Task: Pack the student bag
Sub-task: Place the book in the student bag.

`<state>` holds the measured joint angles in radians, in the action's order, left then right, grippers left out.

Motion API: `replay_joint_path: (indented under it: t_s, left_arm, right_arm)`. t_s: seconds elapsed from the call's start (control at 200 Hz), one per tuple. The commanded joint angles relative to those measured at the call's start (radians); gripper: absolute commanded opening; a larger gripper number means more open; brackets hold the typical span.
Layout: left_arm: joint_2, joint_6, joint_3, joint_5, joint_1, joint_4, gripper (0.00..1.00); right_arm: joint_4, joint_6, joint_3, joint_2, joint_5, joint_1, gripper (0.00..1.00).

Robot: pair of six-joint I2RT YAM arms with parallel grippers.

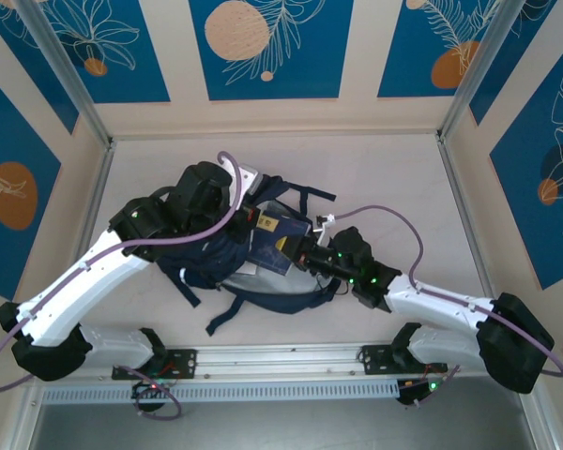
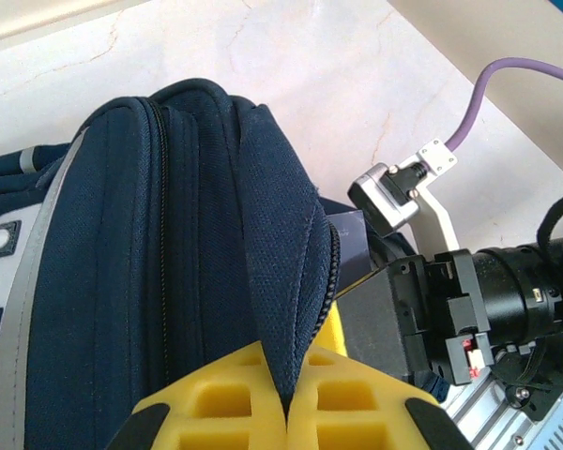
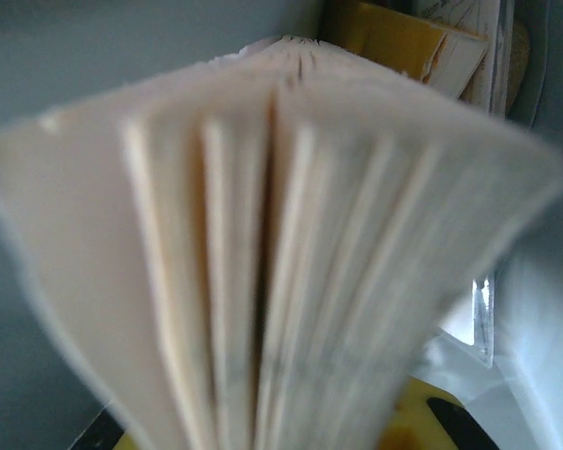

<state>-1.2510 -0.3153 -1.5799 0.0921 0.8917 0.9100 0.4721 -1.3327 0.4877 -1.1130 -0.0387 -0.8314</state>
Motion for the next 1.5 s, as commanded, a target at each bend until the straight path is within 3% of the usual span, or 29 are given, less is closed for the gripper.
replay_joint_path:
  t_s: [0.0, 0.41, 0.75, 1.01, 1.17, 1.31, 1.495]
  left_arm:
    - [0.053, -0.007, -0.078, -0.048, -0.009, -0.091, 0.0]
    - [0.042, -0.022, -0.092, -0.129, -0.01, -0.115, 0.01]
    - [-0.002, -0.022, -0.123, -0.169, -0.009, -0.123, 0.05]
    - [-0.019, -0.01, -0.138, -0.169, -0.01, -0.125, 0.06]
    - [-0.038, -0.023, -0.135, -0.189, -0.009, -0.128, 0.07]
    - [-0.058, -0.04, -0.125, -0.211, -0.009, -0.131, 0.06]
    - [-0.055, -0.041, -0.103, -0.193, -0.012, -0.138, 0.06]
  right_arm:
    - [0.035, -0.023, 0.043, -0.036, -0.061, -0.008, 0.0]
    - [0.068, -0.101, 0.107, -0.297, -0.1, -0.02, 0.0]
    - [0.126, -0.137, 0.32, -0.542, -0.1, -0.047, 0.0]
    - [0.276, -0.128, 0.491, -0.775, -0.212, -0.094, 0.05]
    - [0.246, -0.105, 0.663, -0.918, -0.14, -0.095, 0.15]
    - [0.105, -0.032, 0.784, -0.956, -0.103, -0.099, 0.27]
    - [0.071, 0.02, 0.754, -0.903, -0.075, -0.094, 0.55]
